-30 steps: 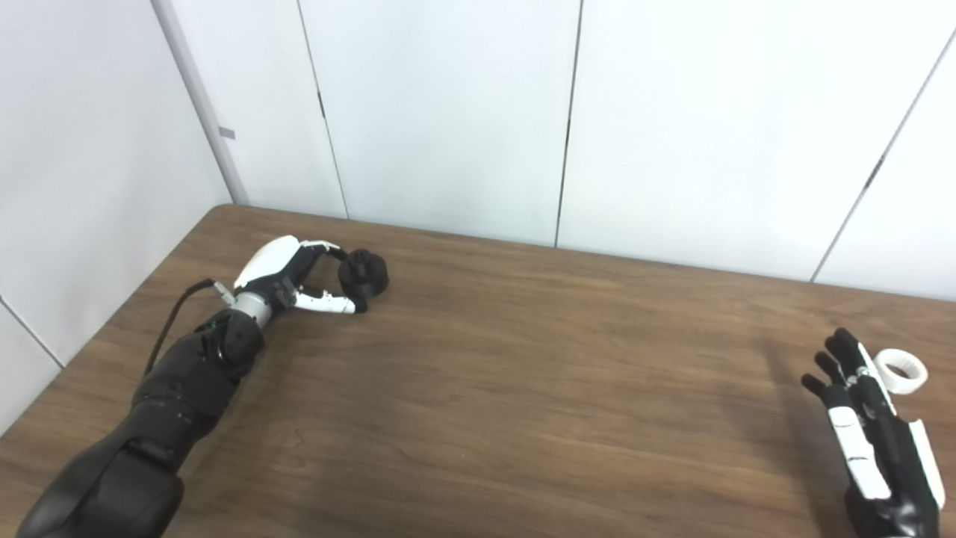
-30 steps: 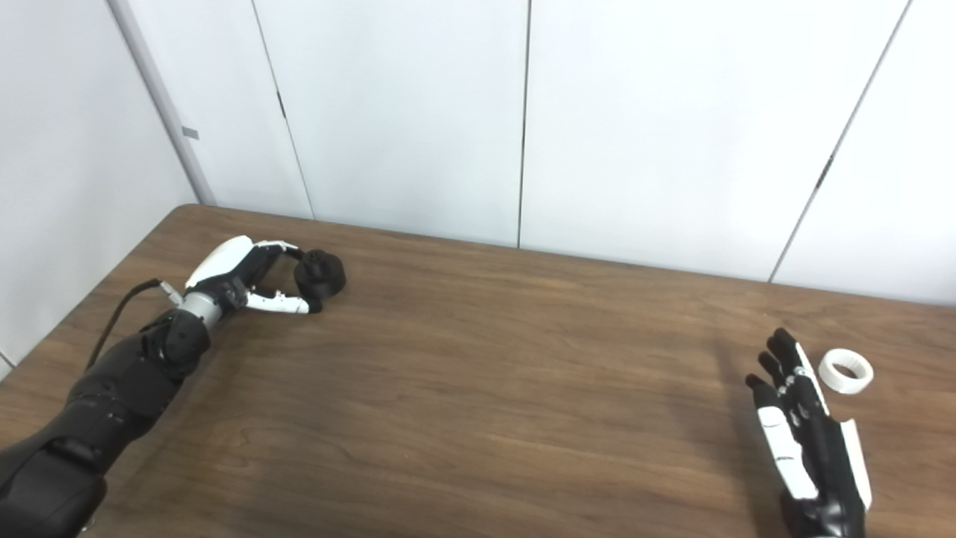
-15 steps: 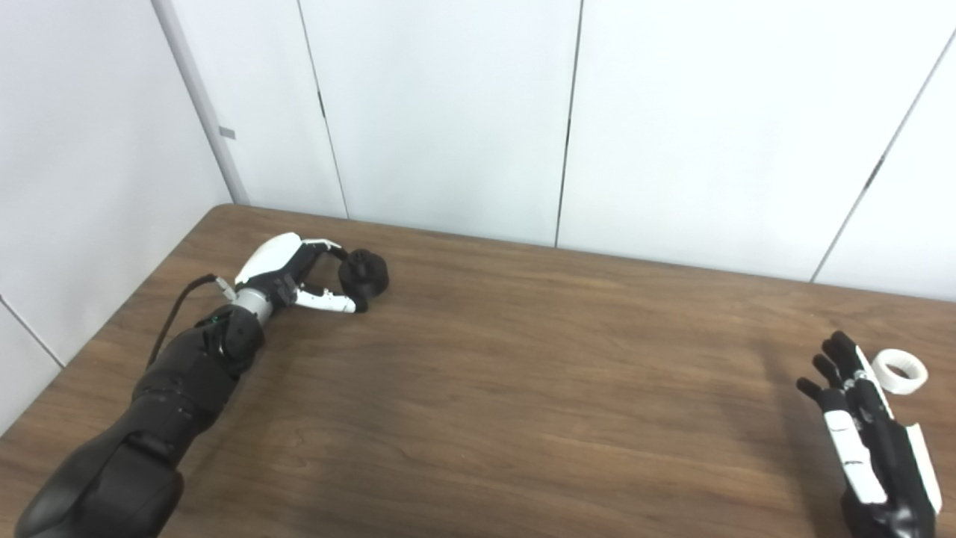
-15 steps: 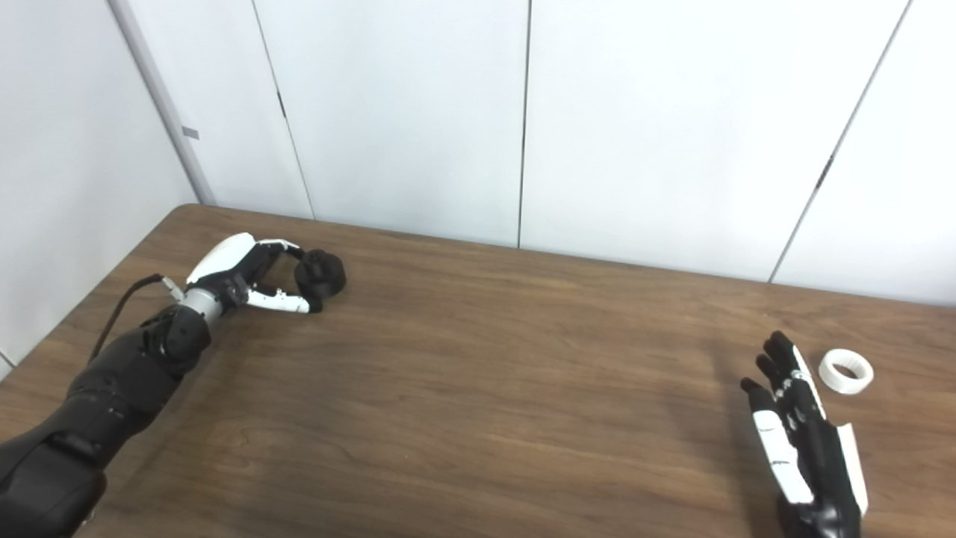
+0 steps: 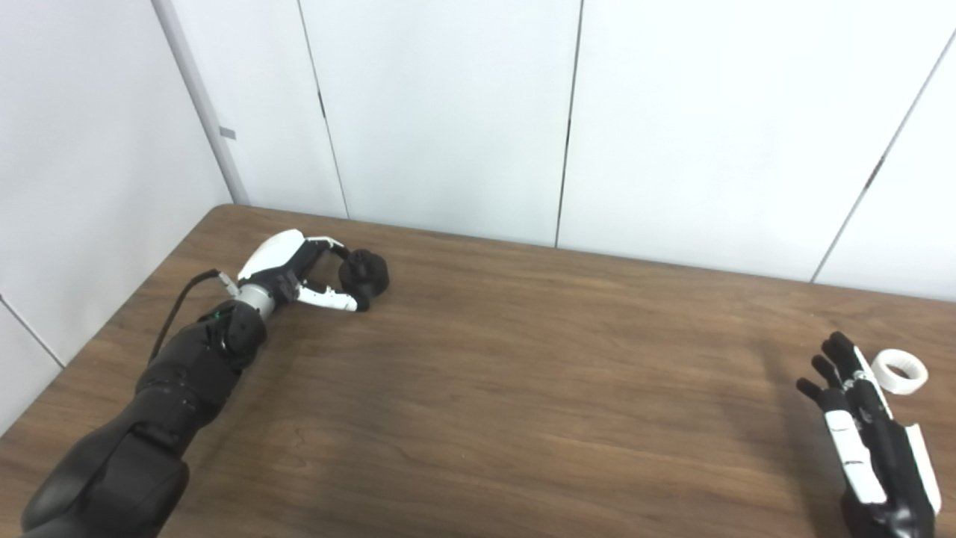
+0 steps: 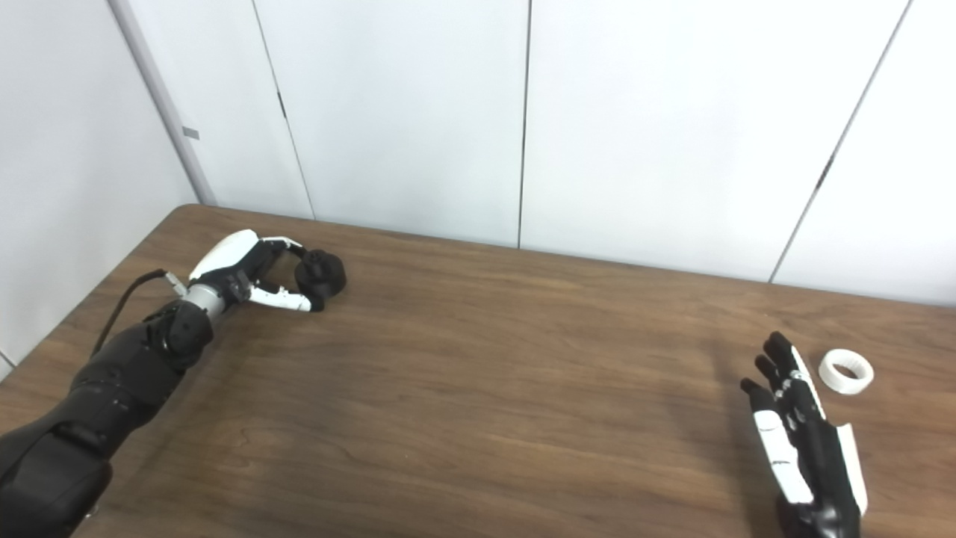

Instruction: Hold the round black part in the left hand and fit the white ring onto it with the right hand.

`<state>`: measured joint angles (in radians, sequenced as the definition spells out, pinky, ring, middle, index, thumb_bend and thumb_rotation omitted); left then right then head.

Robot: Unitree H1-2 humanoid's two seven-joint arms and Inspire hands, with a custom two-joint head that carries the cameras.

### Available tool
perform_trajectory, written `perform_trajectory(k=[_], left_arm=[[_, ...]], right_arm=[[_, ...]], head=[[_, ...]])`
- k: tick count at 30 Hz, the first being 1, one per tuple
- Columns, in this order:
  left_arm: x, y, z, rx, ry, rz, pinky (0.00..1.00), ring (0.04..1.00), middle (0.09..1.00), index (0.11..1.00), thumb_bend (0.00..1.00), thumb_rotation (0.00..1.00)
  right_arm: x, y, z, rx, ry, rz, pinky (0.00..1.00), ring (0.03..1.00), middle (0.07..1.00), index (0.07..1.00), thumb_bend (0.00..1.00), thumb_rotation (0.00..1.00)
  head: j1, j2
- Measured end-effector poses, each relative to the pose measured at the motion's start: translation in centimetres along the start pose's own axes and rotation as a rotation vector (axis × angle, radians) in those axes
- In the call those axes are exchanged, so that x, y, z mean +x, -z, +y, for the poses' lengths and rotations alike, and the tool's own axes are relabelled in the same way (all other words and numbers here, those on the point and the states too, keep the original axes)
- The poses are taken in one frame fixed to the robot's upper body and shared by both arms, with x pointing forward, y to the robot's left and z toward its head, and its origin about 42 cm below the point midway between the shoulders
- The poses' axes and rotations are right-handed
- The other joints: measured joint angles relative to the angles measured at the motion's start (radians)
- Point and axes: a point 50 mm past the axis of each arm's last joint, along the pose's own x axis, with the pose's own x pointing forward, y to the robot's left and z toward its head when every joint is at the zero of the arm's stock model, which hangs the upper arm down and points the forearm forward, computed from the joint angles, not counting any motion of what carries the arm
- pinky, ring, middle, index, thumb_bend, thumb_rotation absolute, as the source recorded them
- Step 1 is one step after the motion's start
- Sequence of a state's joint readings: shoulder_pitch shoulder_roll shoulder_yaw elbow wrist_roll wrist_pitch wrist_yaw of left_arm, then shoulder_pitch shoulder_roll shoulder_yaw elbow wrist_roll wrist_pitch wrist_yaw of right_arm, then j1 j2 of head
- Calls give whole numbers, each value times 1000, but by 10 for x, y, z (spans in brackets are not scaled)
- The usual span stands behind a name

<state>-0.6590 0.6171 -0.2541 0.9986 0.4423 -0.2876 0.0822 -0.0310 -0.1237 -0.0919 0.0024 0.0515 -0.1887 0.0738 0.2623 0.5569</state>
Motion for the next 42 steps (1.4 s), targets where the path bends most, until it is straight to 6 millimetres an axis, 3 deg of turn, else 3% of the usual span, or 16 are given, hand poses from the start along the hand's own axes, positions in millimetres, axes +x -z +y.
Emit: perform_trajectory(k=[21, 42], left_arm=[[3, -3, -2, -17, 3, -3, 1000, 952, 874, 765, 1000, 342], [8, -20, -9, -46, 12, -36, 1000, 954, 868, 761, 1000, 315]], right_arm=[[-1, 1, 3, -12, -2, 26, 886, 954, 961, 942, 366, 747], [0, 1, 4, -27, 2, 27, 896, 956, 964, 947, 341, 761]], head=[[-11, 3], [-8, 9]])
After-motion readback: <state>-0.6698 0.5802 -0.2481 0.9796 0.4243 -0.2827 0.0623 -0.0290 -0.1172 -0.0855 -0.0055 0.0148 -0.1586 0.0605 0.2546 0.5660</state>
